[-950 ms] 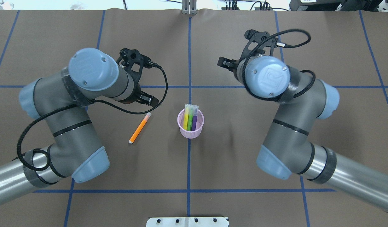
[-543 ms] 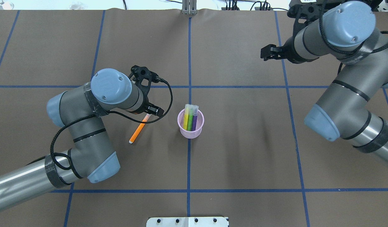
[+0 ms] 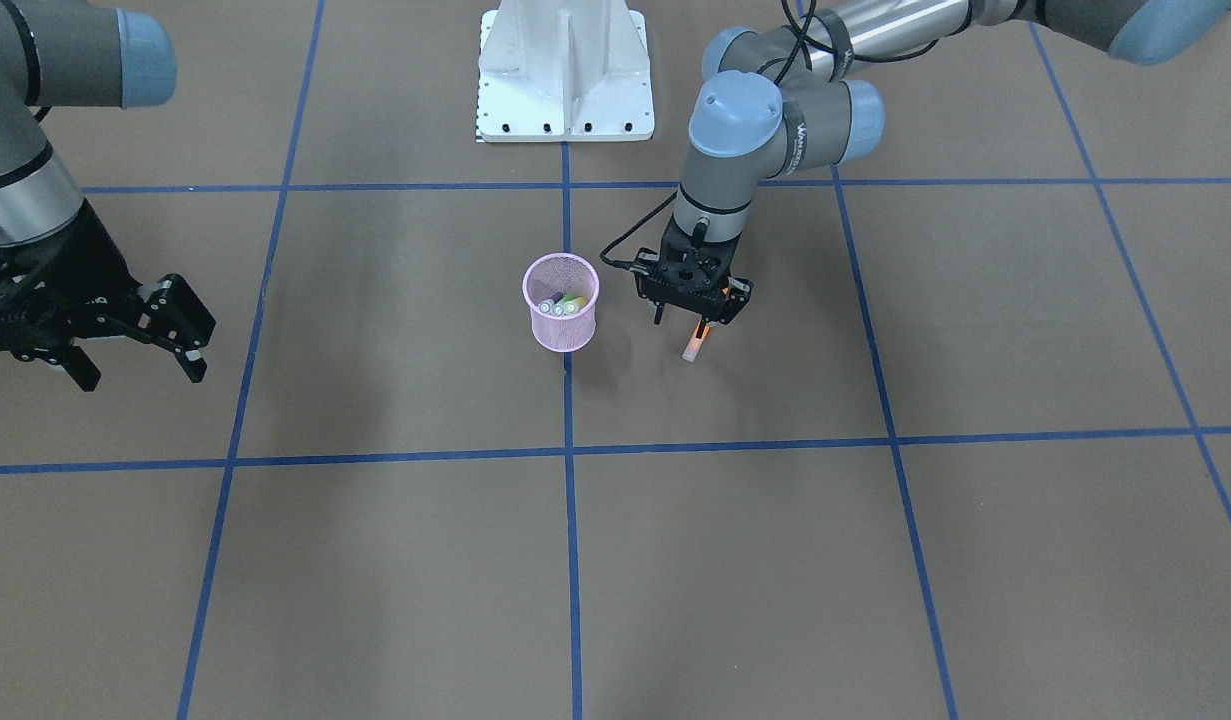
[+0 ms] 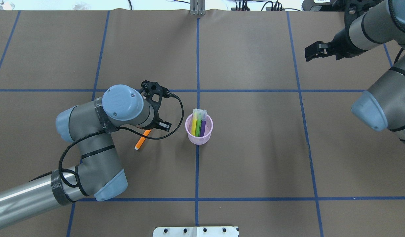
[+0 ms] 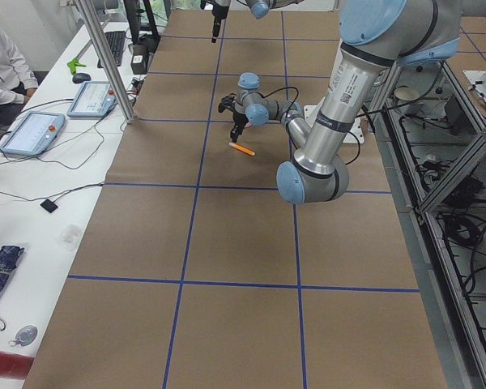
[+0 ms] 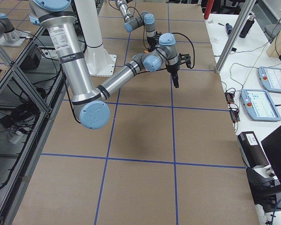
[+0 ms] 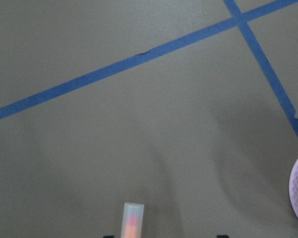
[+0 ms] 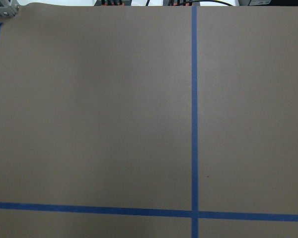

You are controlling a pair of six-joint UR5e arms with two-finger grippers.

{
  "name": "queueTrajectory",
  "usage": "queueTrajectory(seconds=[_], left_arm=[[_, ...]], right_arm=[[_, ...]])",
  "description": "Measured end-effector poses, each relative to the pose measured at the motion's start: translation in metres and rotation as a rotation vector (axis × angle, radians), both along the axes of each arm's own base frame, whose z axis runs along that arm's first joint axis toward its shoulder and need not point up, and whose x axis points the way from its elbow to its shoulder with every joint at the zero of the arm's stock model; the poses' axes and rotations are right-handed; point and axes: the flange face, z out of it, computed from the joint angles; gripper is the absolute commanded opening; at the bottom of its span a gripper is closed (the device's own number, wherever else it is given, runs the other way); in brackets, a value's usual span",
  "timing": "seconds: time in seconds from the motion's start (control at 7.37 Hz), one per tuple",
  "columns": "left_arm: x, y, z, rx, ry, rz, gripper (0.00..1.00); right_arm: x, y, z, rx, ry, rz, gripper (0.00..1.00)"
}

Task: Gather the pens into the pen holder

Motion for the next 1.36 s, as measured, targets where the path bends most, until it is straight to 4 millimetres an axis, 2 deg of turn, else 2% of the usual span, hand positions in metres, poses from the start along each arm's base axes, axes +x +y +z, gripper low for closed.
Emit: queueTrajectory(seconds=[1.36], left_arm=[[0.008,-0.003,0.023,-0.015,-0.037,0.010,0.42]], right_arm=[[0.005,0.001,0.008,-0.001,0.011,-0.003,0.99]])
